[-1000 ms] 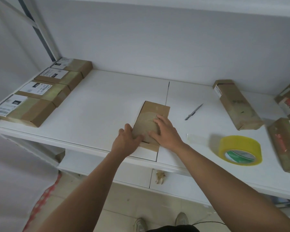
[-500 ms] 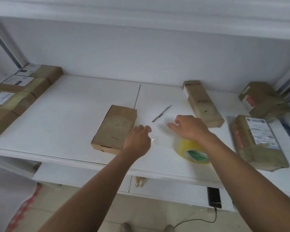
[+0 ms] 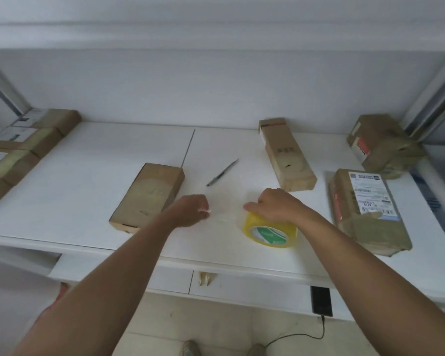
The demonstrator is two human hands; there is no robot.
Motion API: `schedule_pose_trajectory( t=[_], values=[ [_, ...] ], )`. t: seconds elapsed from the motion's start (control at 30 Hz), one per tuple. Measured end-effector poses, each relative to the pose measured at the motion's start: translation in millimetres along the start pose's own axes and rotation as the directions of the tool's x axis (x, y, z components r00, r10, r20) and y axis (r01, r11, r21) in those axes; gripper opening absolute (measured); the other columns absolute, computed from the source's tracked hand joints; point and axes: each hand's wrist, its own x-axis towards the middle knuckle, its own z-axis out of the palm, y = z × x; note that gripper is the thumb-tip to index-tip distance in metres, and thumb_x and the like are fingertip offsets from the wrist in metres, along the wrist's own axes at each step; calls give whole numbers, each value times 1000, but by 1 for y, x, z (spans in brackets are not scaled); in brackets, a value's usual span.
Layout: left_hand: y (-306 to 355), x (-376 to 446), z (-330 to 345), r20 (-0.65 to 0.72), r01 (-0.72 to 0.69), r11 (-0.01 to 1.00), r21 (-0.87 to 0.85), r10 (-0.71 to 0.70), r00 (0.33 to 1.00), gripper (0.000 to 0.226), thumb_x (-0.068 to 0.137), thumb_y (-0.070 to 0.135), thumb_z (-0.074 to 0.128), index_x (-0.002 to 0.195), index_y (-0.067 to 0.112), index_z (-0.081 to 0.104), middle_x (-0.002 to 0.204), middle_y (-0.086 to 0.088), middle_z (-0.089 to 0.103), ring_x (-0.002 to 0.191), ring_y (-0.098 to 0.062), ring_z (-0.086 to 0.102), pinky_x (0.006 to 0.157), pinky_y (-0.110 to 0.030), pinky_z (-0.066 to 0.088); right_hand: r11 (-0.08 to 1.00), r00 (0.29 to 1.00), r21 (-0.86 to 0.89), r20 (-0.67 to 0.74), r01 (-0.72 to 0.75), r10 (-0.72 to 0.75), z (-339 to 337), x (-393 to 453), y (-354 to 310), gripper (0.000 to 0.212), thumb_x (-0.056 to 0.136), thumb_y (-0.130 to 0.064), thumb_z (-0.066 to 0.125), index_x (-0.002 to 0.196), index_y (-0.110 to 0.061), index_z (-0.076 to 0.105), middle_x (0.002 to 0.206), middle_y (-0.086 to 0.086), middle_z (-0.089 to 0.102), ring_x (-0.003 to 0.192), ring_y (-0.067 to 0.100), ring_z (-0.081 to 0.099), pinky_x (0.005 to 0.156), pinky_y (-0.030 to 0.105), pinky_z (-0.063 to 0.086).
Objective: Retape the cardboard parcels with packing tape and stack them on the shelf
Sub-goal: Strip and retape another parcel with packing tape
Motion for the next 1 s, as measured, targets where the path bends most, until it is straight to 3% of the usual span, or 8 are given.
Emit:
schedule_pose_trajectory(
  t=[0.1,0.27,0.43,0.6,0.73,0.87,0.93,1.0],
  values=[
    [-1,-7,4,-35,76,989,-126,-81,996,19,90,28,71,101,18,59,88,7,58,83,-14,55,64,-22,39,999,999,11,-18,44,-44,-9,1,-7,51,87,-62,53,64,-16,52,73,2,55,67,18,54,57,30,36],
    [-3,-14,18,-128,140,949,-284,-182,975,19,92,20,69,83,19,53,79,3,54,71,-16,48,59,-26,39,995,995,13,-2,97,-97,-25,7,-16,53,84,-64,59,63,-15,51,72,2,54,64,19,51,55,30,33],
    [-2,-19,19,-144,121,929,-351,-181,973,20,91,9,66,84,25,56,85,5,56,79,-15,51,66,-24,42,997,995,-9,55,81,-80,-23,12,1,56,80,-68,61,65,-15,52,70,1,54,62,18,51,56,30,35],
    [-3,-18,16,-87,103,937,-334,-139,986,19,95,3,59,108,13,68,98,4,61,92,-12,56,81,-20,41,995,993,12,50,104,-104,-23,14,4,56,82,-66,63,62,-15,49,67,1,51,60,18,49,56,30,34],
    [8,-19,-3,-150,47,776,-630,-180,972,11,91,12,68,94,22,72,97,1,69,92,-10,61,85,-22,46,991,995,107,43,81,-86,-27,15,17,53,82,-63,65,59,-18,47,60,-3,48,56,17,49,56,30,34],
    [27,-25,-20,16,77,587,-806,-107,994,12,74,19,62,67,18,72,91,-13,66,88,-19,63,87,-30,53,976,995,202,48,79,-91,-30,15,31,52,82,-62,66,58,-20,49,56,-5,49,55,17,50,59,30,36],
    [32,-27,-21,100,127,526,-841,-79,992,13,79,13,61,71,11,71,89,-14,65,87,-22,66,83,-31,53,971,995,225,45,80,-92,-30,14,35,52,83,-62,66,58,-20,50,55,-5,50,56,16,51,58,30,36],
    [32,-30,-19,136,152,472,-869,-67,988,8,90,4,58,90,6,66,88,-12,66,87,-24,68,80,-32,55,971,993,225,59,83,-98,-30,13,36,55,81,-68,64,59,-19,50,57,-4,51,56,16,52,59,30,37]
  ],
)
